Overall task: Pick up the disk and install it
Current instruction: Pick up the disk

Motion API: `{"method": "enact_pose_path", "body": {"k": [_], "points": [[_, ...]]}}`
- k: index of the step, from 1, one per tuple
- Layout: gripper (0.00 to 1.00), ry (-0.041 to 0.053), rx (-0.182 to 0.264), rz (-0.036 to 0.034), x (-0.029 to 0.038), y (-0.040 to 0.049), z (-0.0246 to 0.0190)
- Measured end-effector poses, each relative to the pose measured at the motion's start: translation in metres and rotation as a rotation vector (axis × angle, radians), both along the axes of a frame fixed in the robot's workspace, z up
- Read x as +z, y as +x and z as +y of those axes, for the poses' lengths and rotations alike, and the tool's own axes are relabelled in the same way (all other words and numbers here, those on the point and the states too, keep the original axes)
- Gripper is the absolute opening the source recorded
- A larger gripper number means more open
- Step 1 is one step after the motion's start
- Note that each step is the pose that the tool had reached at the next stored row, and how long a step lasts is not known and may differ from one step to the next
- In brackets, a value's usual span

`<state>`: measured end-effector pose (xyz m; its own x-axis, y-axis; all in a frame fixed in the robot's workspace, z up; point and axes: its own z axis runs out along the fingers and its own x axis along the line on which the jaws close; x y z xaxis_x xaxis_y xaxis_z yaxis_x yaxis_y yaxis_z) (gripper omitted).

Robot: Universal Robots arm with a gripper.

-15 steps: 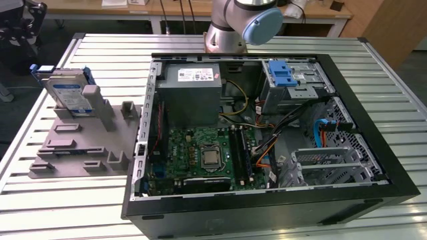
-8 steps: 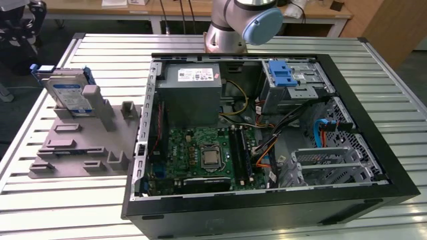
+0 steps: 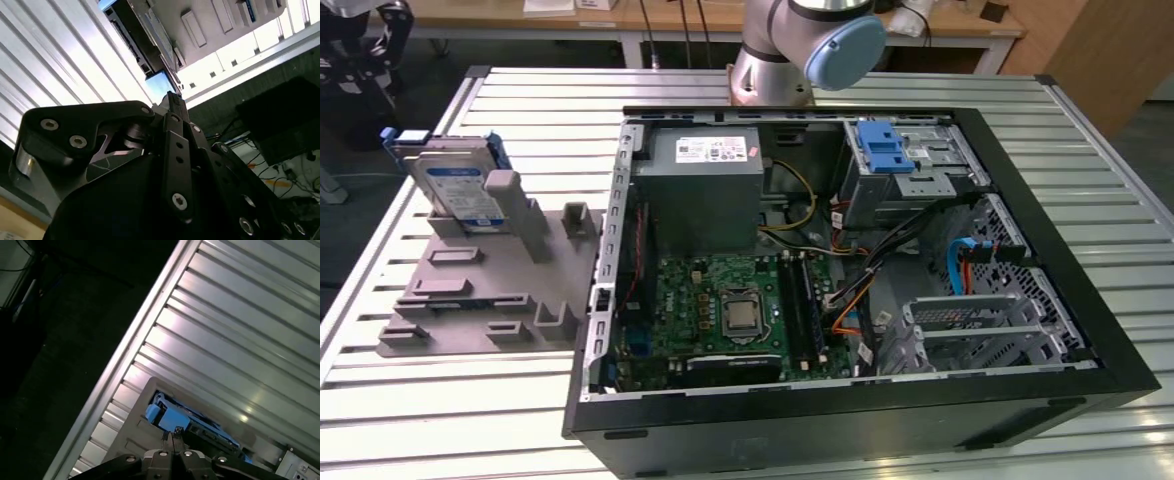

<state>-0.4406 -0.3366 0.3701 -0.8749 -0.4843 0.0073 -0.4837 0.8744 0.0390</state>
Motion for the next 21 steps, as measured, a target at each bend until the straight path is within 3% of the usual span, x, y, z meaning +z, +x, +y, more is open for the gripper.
{"method": "enact_pose_path", "body": {"k": [21], "points": [[0.11, -0.0001, 0.326, 0.0001, 0.0001, 0.0, 0.0]]}}
